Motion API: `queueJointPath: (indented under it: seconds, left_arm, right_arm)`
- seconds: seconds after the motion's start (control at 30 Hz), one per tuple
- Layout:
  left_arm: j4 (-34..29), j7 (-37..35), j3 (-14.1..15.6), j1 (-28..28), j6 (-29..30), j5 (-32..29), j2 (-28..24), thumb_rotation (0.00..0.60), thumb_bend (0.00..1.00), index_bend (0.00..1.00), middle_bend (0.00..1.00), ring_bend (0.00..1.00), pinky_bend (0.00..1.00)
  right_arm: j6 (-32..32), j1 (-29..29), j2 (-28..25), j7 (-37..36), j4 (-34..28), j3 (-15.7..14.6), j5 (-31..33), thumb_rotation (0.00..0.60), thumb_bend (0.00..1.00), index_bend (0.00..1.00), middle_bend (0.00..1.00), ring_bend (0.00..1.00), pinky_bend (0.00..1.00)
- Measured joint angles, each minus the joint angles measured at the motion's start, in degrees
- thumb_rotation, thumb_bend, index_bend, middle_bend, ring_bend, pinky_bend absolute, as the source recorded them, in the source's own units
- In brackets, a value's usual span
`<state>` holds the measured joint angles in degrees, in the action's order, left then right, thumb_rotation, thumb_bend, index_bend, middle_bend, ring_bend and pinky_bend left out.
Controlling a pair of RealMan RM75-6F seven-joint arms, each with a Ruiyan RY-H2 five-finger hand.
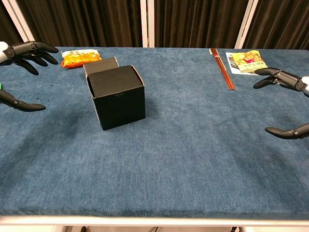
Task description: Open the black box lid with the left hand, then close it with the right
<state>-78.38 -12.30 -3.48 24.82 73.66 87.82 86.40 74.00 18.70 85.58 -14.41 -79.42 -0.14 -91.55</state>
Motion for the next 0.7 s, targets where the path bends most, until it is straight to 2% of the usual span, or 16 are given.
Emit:
queueJointPath:
  seconds: [0.33, 0.37, 0.4, 0.43, 0.5, 0.53, 0.57, 0.7]
  left_arm:
    - [-0.5, -2.5, -0.6, 0.4, -1.2, -1.2, -0.2, 0.600, 0.00, 0.14, 0.19, 0.19, 0.29]
    - [-0.9, -3.1, -0.9, 0.5, -1.5, -1.4, -0.4, 0.576, 0.00, 0.14, 0.19, 0.19, 0.29]
    - [-1.3, -3.6, -1.1, 0.6, -1.7, -1.7, -0.6, 0.493, 0.00, 0.14, 0.19, 0.19, 0.29]
    - [-1.7, -4.2, -1.4, 0.7, -2.1, -2.0, -0.8, 0.333, 0.00, 0.13, 0.19, 0.18, 0.29]
    - [-2.9, -6.0, -2.2, 1.2, -3.4, -3.3, -1.3, 0.099, 0.00, 0.13, 0.18, 0.18, 0.28]
    - [-3.3, -6.9, -2.5, 1.5, -4.3, -4.0, -1.5, 0.024, 0.00, 0.13, 0.17, 0.17, 0.27]
    - [-3.7, -7.9, -3.1, 2.0, -5.7, -5.0, -1.8, 0.000, 0.00, 0.12, 0.17, 0.17, 0.27]
    - [-4.5, -10.2, -5.2, 4.2, -11.3, -8.8, -2.7, 0.000, 0.00, 0.12, 0.18, 0.17, 0.25]
  right_arm:
    - [2.4, -0.6, -1.3, -0.1, -1.0, 0.0, -0.8, 0.600, 0.25, 0.06, 0.18, 0.02, 0.00]
    - [3.0, -0.7, -1.7, -0.1, -1.4, 0.2, -0.9, 0.600, 0.25, 0.06, 0.18, 0.02, 0.00]
    - [3.9, -0.9, -2.4, 0.0, -1.9, 0.4, -1.0, 0.600, 0.25, 0.06, 0.18, 0.02, 0.00]
    - [4.6, -1.1, -3.0, 0.1, -2.3, 0.7, -1.1, 0.600, 0.25, 0.06, 0.18, 0.02, 0.00]
    - [6.3, -1.5, -4.5, 0.7, -3.7, 1.2, -1.2, 0.600, 0.25, 0.06, 0.18, 0.02, 0.00]
    - [6.9, -1.7, -5.1, 1.0, -4.4, 1.5, -1.3, 0.600, 0.25, 0.06, 0.18, 0.02, 0.00]
    - [7.5, -1.9, -5.8, 1.3, -5.1, 1.7, -1.3, 0.600, 0.25, 0.06, 0.18, 0.02, 0.00]
    - [9.0, -2.6, -8.0, 2.3, -7.6, 2.7, -1.2, 0.600, 0.25, 0.06, 0.18, 0.02, 0.00]
